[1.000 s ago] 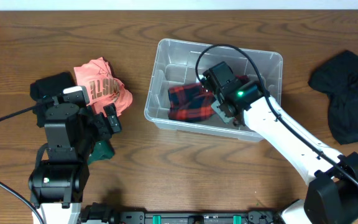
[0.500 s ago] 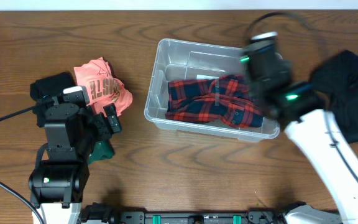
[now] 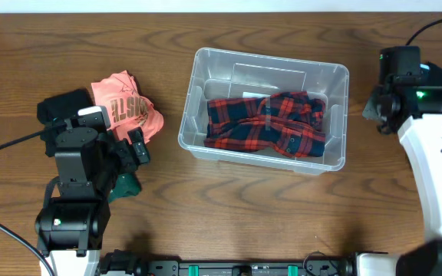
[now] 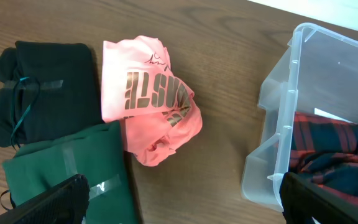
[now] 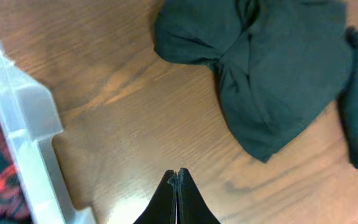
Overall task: Pack container
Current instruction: 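Move the right gripper back to the black garment and grasp it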
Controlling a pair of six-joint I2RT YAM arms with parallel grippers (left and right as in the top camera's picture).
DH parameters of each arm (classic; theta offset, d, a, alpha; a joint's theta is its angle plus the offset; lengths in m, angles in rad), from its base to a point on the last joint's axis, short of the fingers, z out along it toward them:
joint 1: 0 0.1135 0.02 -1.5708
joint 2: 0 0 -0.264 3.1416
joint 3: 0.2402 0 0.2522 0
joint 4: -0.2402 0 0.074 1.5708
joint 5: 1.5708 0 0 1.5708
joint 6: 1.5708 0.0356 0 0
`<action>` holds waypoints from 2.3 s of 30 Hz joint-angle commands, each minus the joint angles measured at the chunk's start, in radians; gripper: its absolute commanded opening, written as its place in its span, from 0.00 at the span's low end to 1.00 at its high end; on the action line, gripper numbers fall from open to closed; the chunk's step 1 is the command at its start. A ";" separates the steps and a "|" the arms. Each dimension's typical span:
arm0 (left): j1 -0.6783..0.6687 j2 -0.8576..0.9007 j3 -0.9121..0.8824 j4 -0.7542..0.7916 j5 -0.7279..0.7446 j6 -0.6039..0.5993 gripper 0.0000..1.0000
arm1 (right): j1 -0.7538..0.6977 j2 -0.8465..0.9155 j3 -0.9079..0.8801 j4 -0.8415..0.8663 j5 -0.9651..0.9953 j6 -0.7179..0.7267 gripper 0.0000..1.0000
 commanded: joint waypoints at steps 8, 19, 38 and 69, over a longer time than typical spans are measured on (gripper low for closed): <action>-0.003 0.000 0.024 -0.002 0.010 -0.009 0.98 | -0.013 0.225 -0.013 0.205 -0.315 -0.186 0.01; -0.003 0.000 0.024 -0.002 0.010 -0.009 0.98 | -0.013 0.251 -0.013 0.475 -0.415 -0.241 0.01; -0.003 0.000 0.024 -0.006 0.010 -0.008 0.98 | -0.023 0.235 -0.012 0.489 -0.415 -0.300 0.30; -0.003 0.000 0.023 -0.031 0.010 -0.009 0.98 | -0.296 0.460 -0.013 0.342 0.167 -0.650 0.88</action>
